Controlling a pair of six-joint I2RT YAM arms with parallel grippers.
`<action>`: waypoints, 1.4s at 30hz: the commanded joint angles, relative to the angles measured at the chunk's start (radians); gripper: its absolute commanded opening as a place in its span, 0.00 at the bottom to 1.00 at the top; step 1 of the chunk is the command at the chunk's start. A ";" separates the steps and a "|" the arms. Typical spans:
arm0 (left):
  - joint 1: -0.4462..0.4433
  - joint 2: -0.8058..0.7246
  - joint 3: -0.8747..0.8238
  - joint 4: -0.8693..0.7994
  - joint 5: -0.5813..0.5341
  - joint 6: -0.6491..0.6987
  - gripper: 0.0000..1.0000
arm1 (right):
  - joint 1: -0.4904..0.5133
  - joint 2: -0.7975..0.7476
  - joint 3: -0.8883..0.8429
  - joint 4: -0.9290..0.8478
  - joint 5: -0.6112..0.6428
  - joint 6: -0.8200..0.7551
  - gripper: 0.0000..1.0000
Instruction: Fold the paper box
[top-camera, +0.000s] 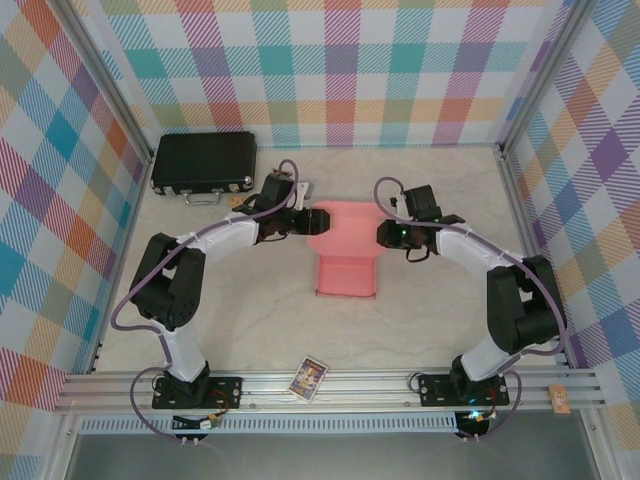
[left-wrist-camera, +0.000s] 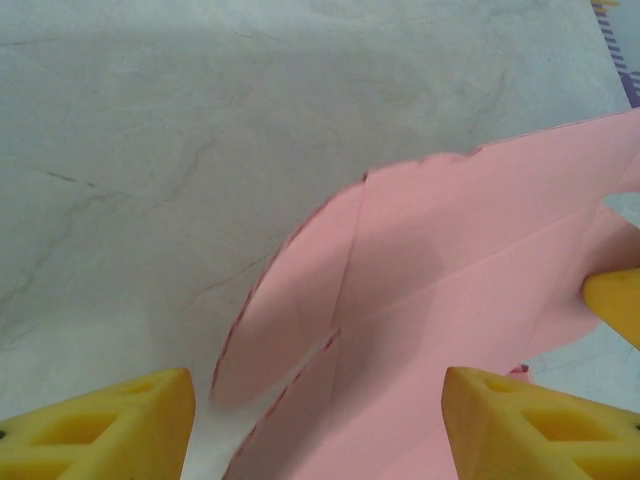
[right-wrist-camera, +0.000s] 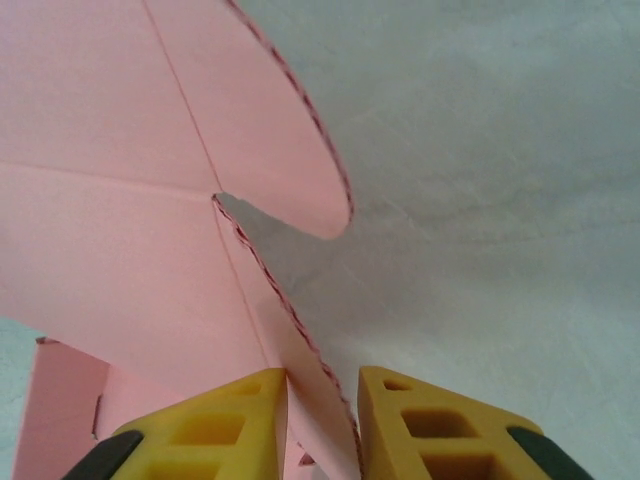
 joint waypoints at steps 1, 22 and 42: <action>0.008 0.025 0.044 0.002 0.024 0.024 0.64 | -0.005 0.025 0.045 -0.002 -0.005 -0.027 0.25; 0.037 0.018 0.190 -0.322 0.022 0.196 0.71 | -0.007 0.104 0.205 -0.171 -0.108 -0.263 0.40; 0.056 0.041 0.292 -0.579 0.061 0.304 0.69 | -0.011 0.155 0.323 -0.302 -0.165 -0.386 0.22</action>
